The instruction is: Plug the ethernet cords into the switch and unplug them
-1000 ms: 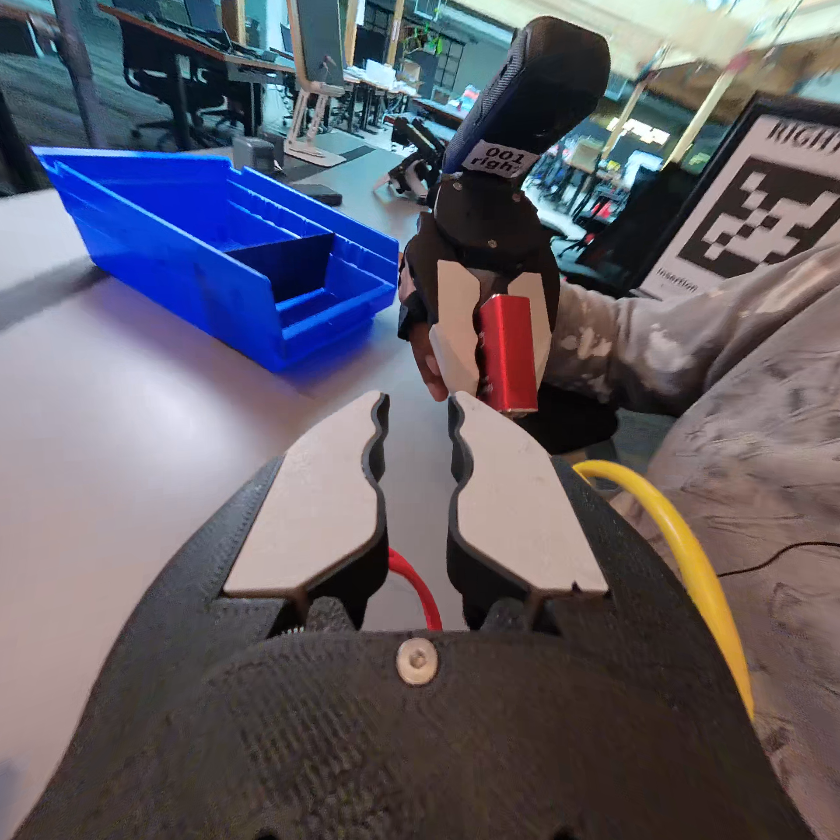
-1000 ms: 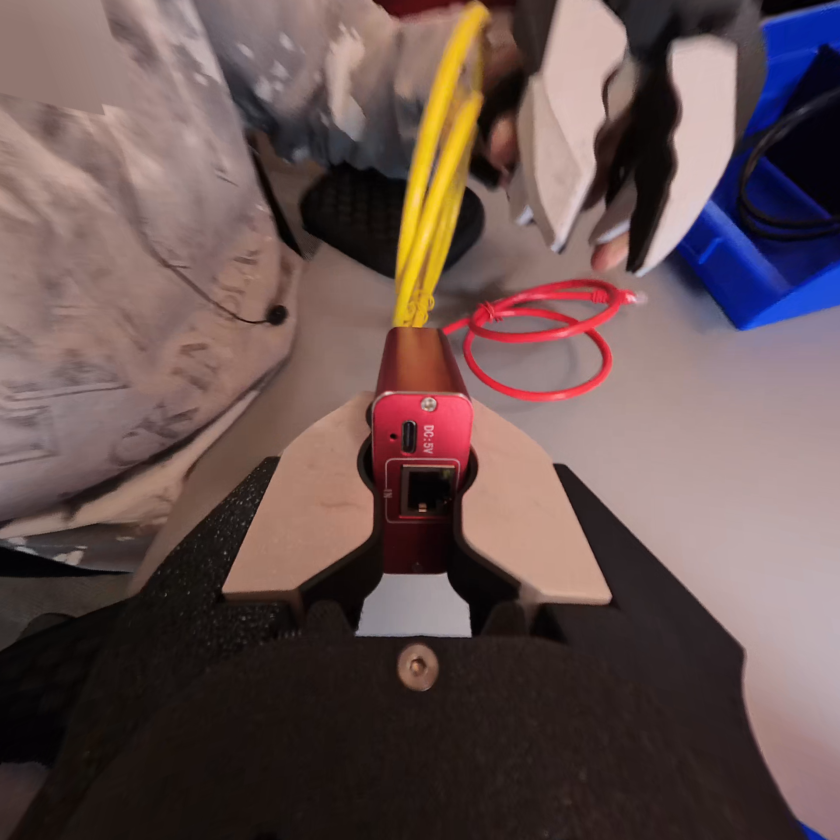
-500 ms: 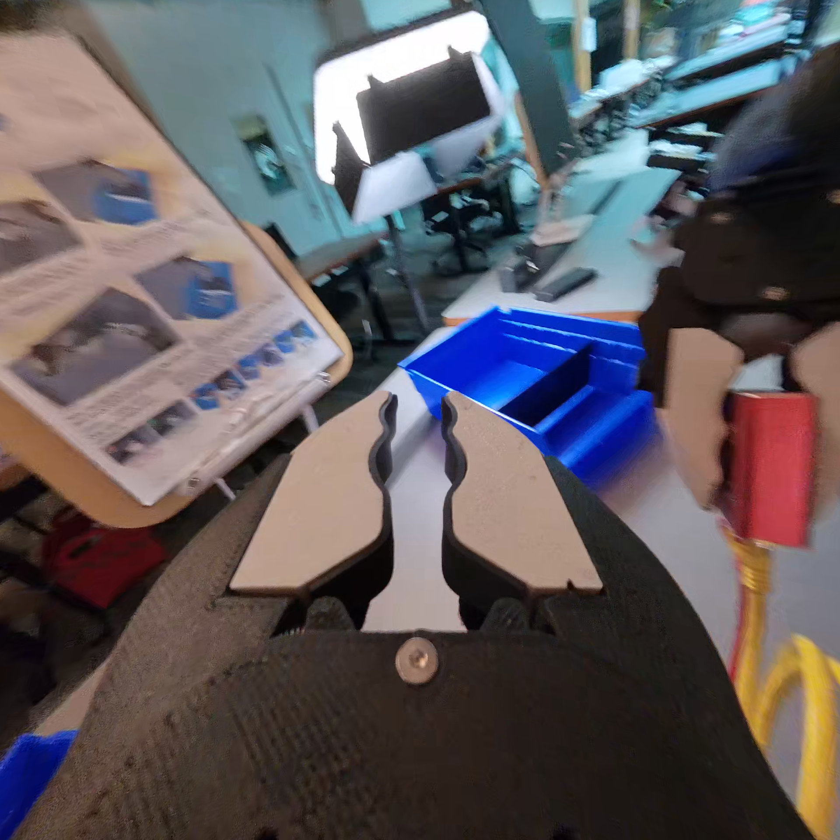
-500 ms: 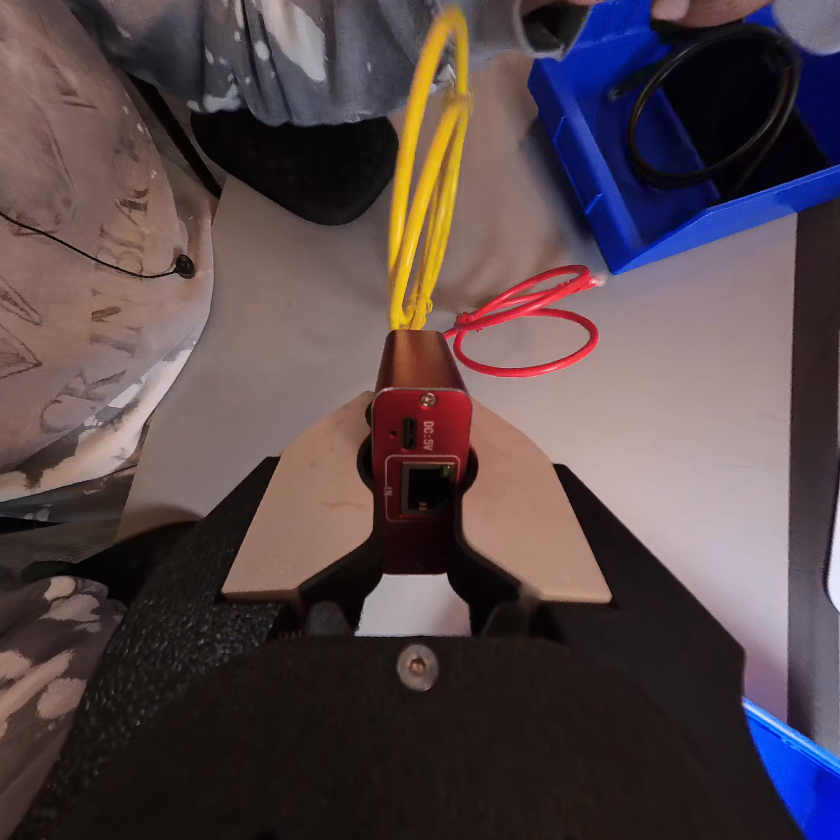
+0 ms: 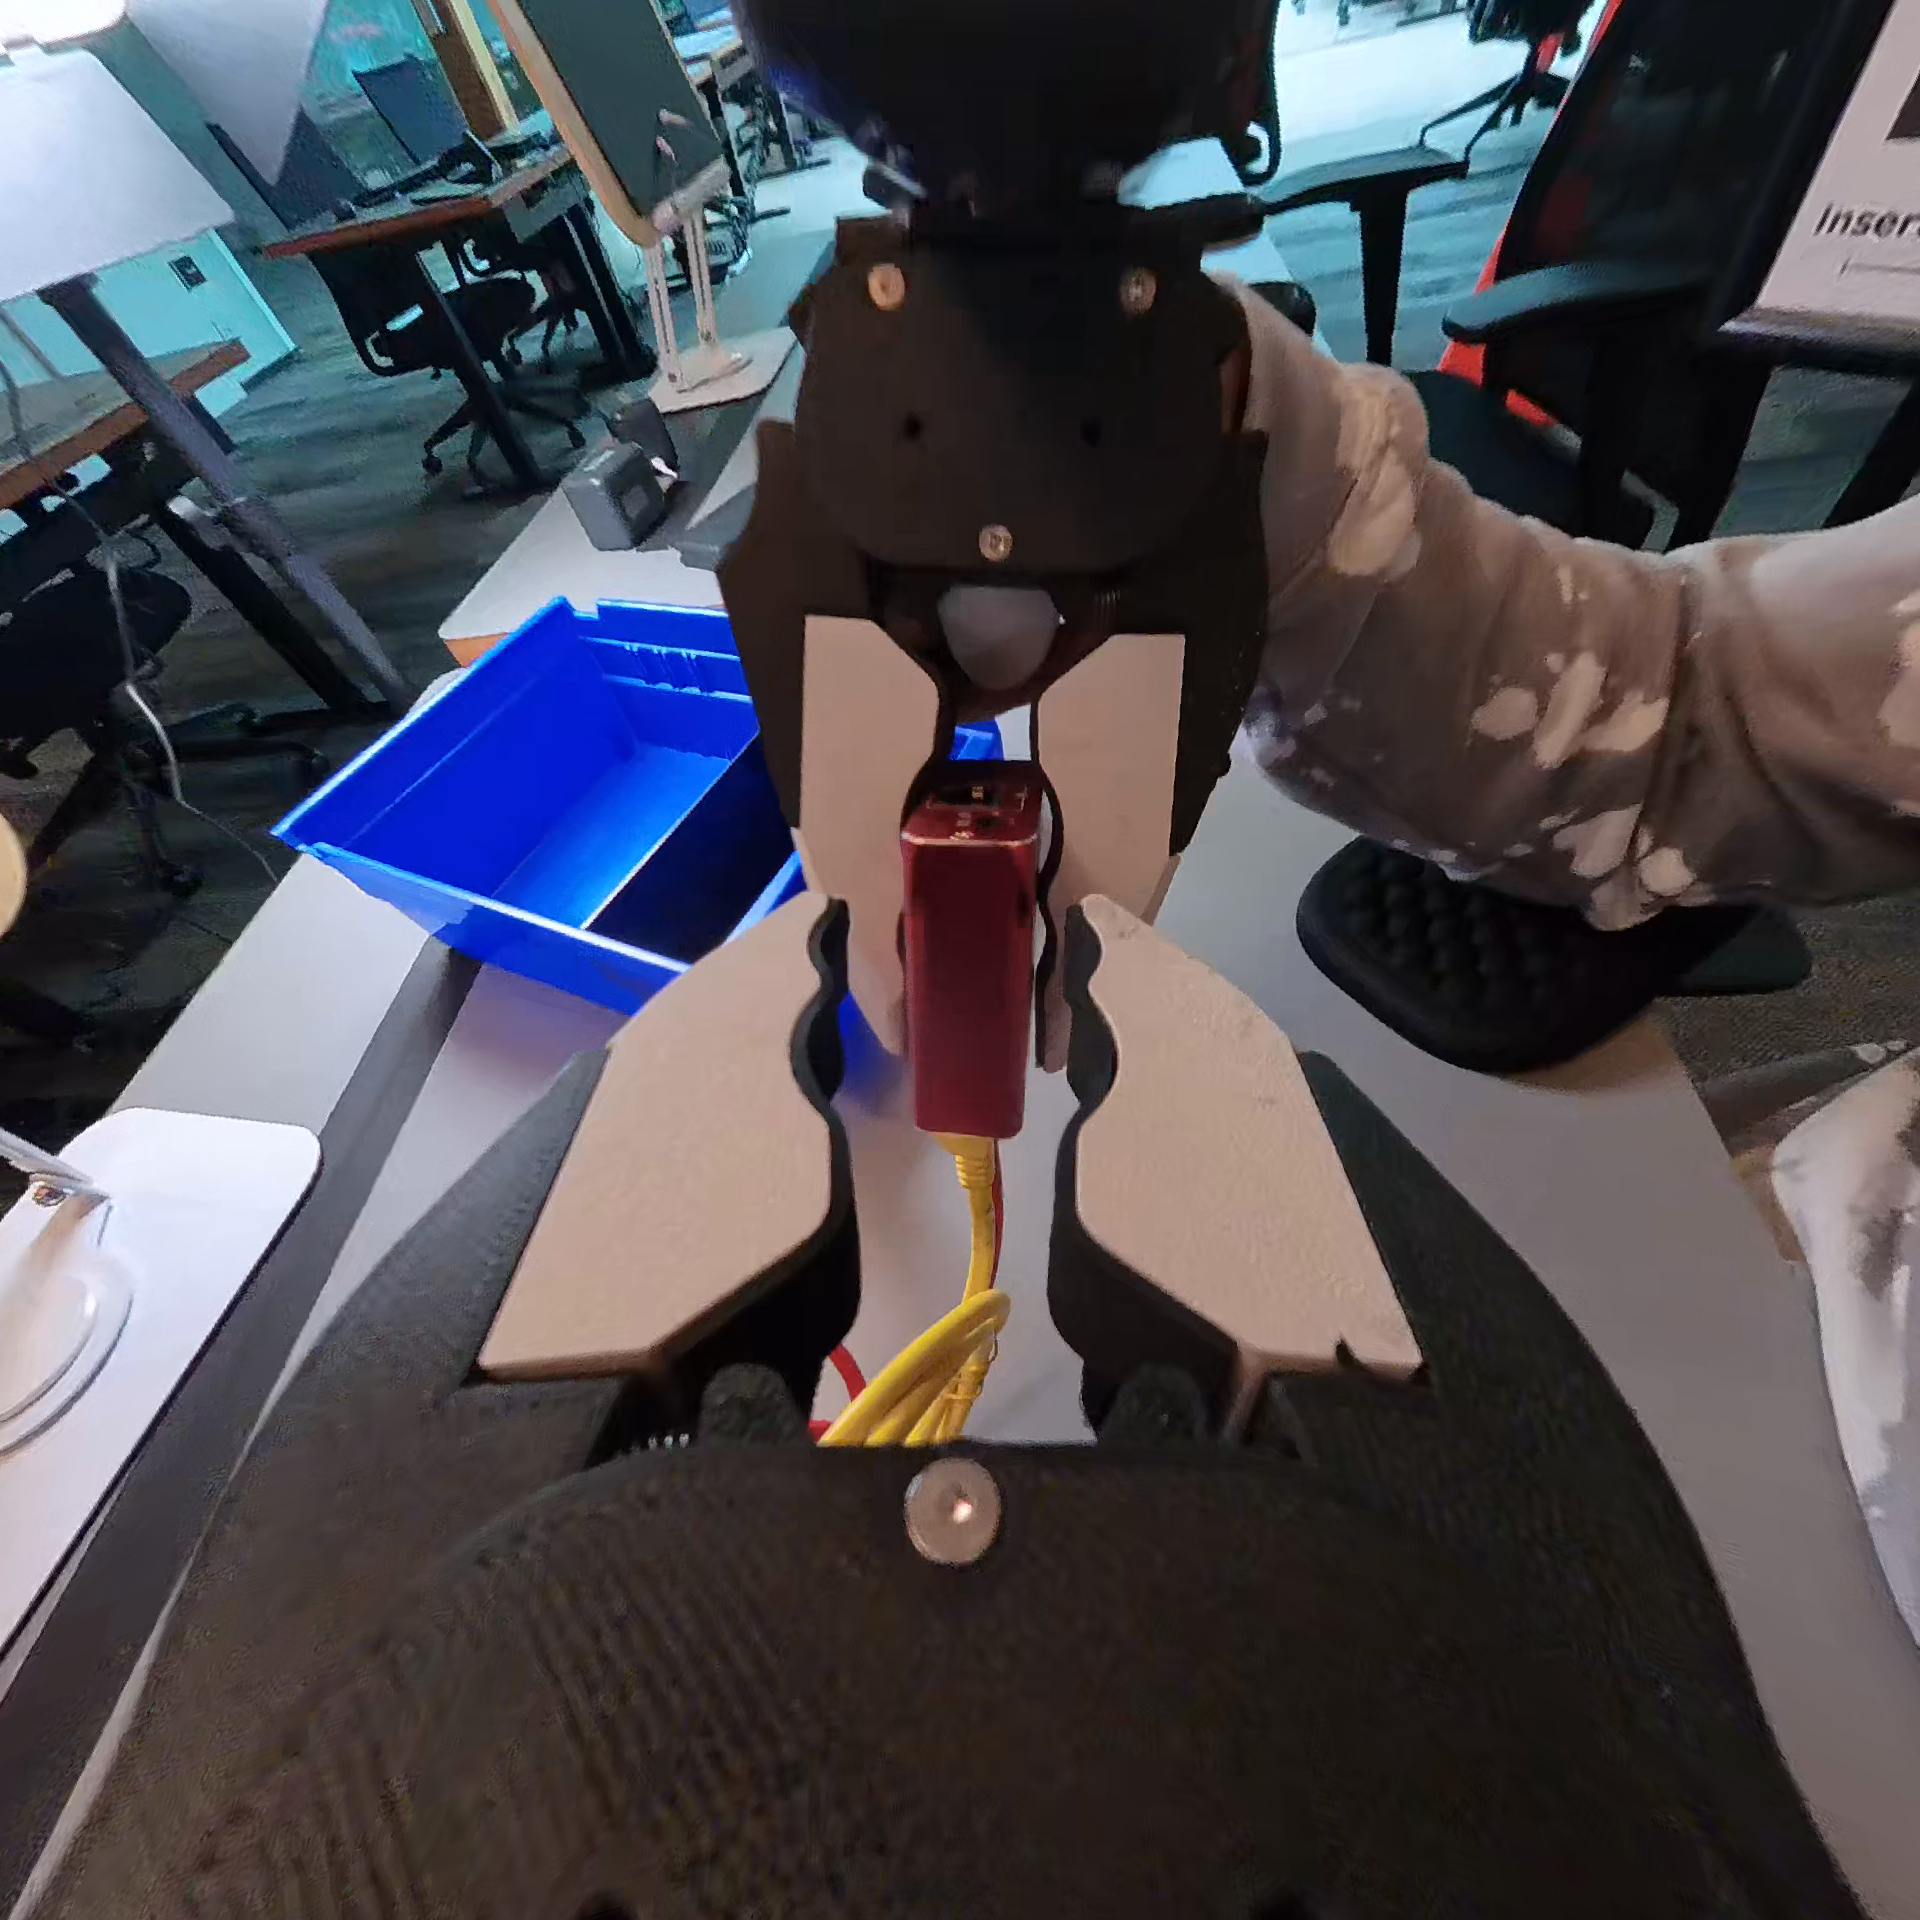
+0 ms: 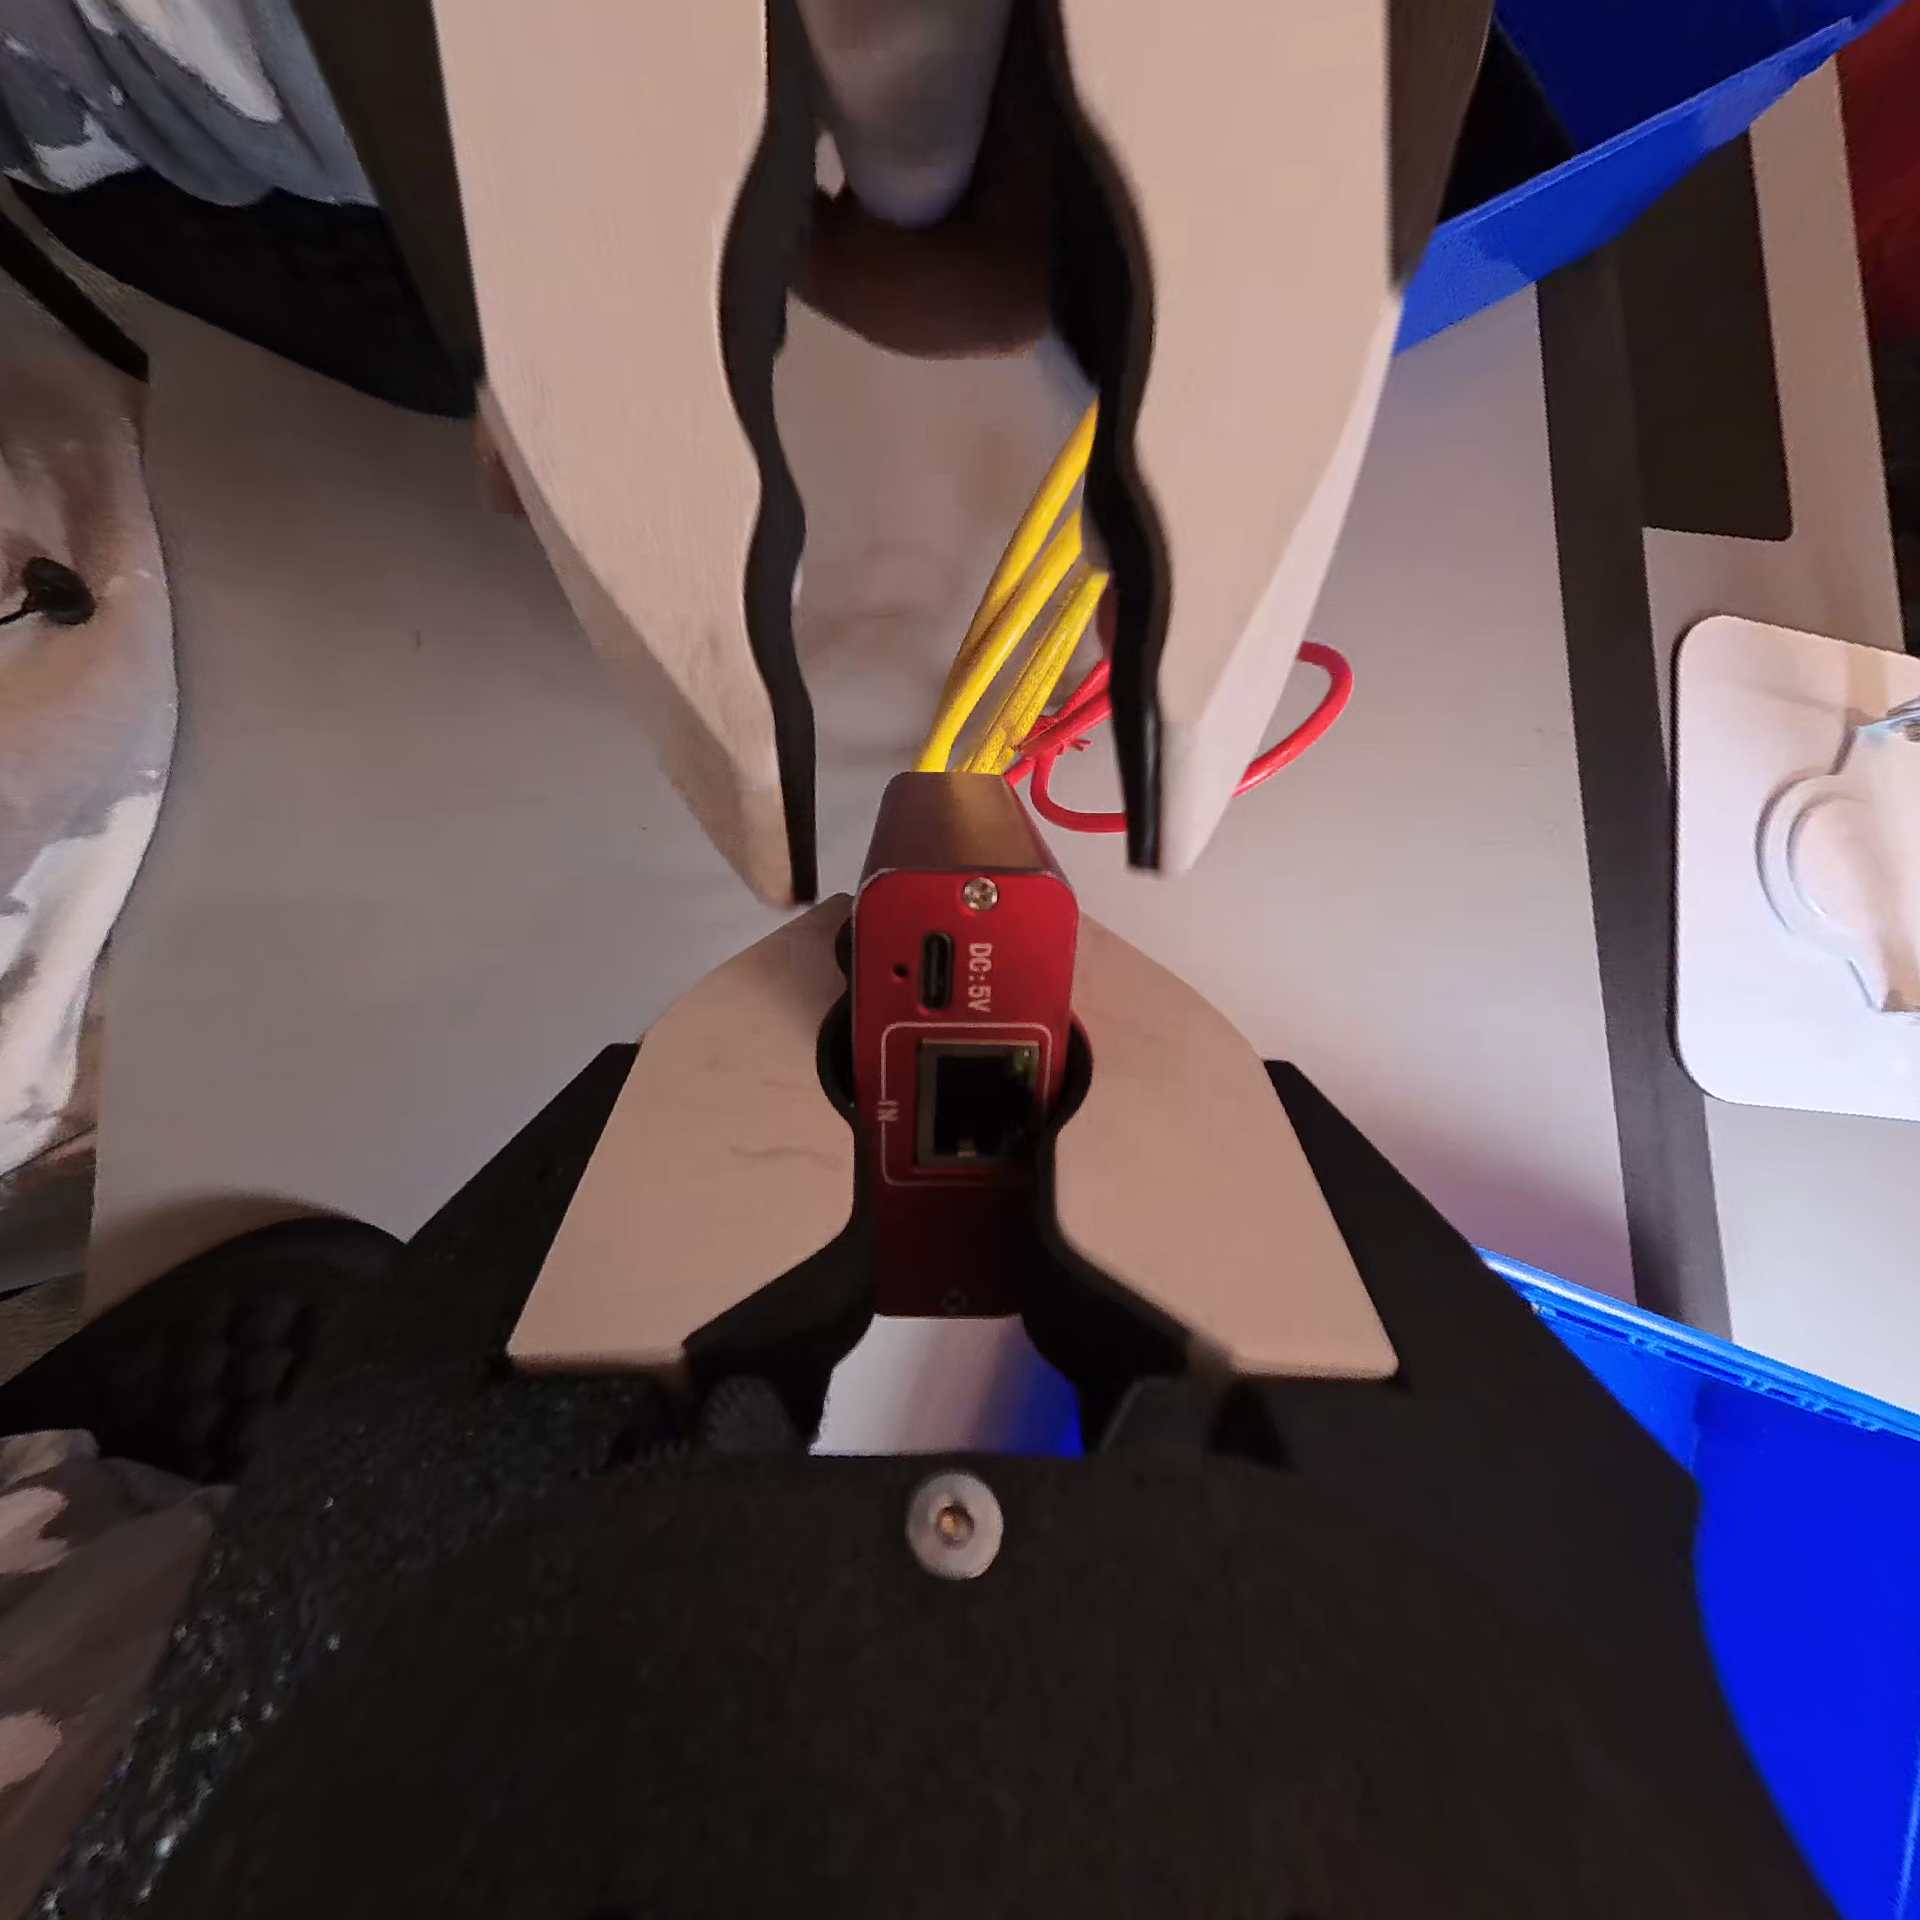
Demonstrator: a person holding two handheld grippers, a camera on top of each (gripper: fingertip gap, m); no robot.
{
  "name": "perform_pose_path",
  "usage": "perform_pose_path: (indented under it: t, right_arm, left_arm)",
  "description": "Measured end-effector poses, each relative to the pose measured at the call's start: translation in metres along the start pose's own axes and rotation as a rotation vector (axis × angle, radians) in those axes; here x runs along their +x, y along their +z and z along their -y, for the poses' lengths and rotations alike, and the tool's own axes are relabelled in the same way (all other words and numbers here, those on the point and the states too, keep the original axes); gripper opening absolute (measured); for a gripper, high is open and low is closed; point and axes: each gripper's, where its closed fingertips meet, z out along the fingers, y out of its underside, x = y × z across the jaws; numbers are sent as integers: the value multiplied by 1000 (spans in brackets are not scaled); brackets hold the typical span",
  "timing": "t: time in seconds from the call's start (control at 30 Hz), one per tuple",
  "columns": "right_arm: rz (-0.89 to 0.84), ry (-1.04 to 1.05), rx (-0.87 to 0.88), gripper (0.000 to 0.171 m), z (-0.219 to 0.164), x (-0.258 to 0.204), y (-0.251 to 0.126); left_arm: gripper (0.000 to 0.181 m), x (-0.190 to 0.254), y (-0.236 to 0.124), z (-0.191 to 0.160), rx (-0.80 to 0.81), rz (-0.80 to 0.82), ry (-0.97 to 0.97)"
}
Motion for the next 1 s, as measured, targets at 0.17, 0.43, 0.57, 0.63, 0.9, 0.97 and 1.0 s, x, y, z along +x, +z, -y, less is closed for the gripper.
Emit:
perform_pose_path:
  t: [0.17,0.43,0.57,0.63,0.9,0.97,1.0]
  right_arm:
    - [-48,-44,-21,28,3,2,5]
    - [-169,30,736,47,83,36,-61]
    - [-112,121,884,52,95,43,-53]
    - [-110,144,920,46,106,43,-43]
    - [-152,83,778,16,94,36,-50]
    - [-182,61,680,15,84,36,-53]
    - [-197,42,619,15,77,34,-53]
  left_arm:
    - [26,2,6,-7,-32,19,66]
    - [26,-40,-65,51,481,97,-135]
    - [26,-53,-105,69,750,95,-232]
    - [26,-54,-113,72,826,101,-238]
    - [27,-43,-99,63,704,15,-147]
    - [28,-42,-91,55,574,20,-117]
    - [28,-41,-87,50,502,17,-105]
